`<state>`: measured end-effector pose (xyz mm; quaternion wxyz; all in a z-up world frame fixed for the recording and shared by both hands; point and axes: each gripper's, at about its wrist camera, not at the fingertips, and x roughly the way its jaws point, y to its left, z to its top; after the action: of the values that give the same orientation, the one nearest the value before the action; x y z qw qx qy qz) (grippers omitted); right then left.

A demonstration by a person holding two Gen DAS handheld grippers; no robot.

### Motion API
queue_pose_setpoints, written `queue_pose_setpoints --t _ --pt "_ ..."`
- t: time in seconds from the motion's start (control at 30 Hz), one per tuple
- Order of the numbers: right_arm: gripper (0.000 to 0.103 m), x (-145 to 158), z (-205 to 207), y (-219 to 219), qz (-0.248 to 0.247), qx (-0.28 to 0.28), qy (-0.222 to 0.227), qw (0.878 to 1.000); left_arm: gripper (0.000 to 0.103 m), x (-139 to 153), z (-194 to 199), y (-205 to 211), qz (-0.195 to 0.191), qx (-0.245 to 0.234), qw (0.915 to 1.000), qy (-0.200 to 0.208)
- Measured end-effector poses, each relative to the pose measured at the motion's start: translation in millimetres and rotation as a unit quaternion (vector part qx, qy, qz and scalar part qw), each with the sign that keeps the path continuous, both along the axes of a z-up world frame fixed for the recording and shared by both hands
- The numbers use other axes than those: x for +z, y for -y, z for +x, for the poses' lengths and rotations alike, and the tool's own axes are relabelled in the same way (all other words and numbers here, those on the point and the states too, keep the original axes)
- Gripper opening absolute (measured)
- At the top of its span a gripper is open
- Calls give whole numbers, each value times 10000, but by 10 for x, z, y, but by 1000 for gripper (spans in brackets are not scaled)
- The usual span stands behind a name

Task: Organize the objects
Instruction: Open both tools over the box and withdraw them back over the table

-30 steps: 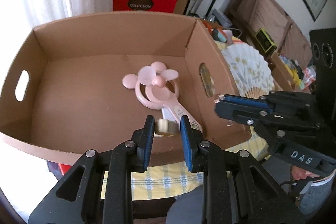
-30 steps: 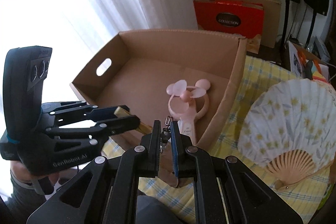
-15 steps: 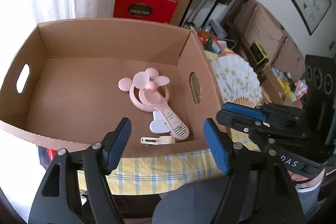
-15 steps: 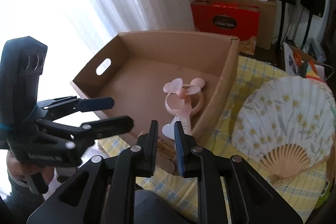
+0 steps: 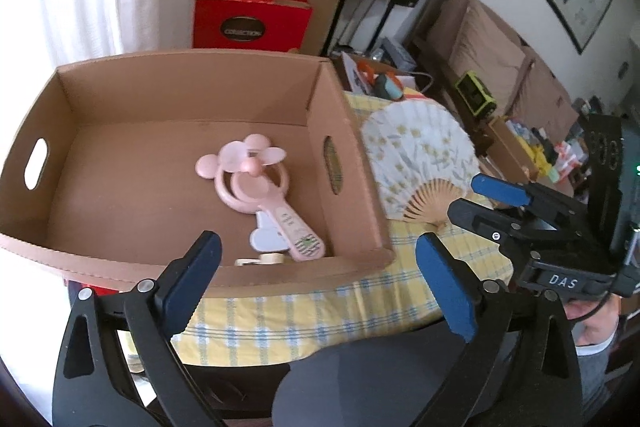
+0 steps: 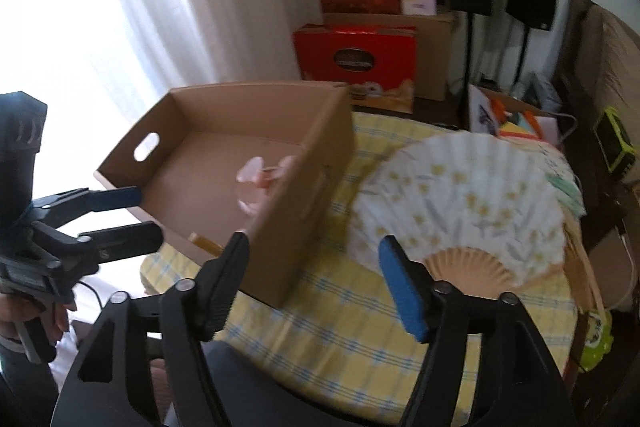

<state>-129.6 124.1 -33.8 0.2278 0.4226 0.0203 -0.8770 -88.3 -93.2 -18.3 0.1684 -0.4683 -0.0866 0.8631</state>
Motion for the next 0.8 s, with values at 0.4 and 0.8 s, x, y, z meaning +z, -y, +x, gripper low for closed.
queue_pose_setpoints --t 0.4,0.8 --pt "85 -51 98 -748 -77 -821 56 9966 103 91 154 -490 232 -418 9988 -122" --pt "86 -179 248 -1262 45 -1414 -4 9899 103 -48 272 -1001 -684 -520 9962 -167"
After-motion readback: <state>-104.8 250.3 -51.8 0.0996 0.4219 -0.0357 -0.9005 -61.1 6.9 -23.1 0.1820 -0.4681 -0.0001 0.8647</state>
